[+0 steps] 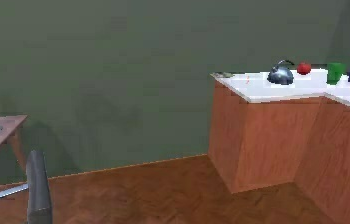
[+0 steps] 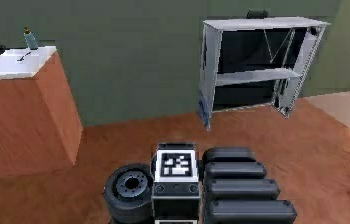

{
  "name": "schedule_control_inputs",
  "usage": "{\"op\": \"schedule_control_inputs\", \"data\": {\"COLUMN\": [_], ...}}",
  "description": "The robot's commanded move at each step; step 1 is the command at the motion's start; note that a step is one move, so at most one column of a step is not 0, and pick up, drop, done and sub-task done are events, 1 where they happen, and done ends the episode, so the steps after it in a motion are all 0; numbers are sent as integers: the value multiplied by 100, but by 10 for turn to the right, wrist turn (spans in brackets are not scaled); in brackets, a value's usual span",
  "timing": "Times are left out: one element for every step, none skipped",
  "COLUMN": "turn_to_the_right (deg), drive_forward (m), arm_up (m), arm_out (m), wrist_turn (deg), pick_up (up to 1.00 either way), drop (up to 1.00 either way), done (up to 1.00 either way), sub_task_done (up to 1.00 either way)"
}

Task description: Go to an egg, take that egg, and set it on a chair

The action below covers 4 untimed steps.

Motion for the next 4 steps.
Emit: {"op": "schedule_control_inputs", "data": {"turn_to_the_right": [-150, 0, -210, 0], "drive_forward": [0, 75, 0, 40], "arm_up": [0, 0, 0, 0], "arm_out": [0, 0, 0, 0], "wrist_turn": [0, 0, 0, 0], "pick_up": [0, 0, 0, 0], "drop": [0, 0, 0, 0], "done": [0, 0, 0, 0], "sub_task_done": [0, 0, 0, 0]}}
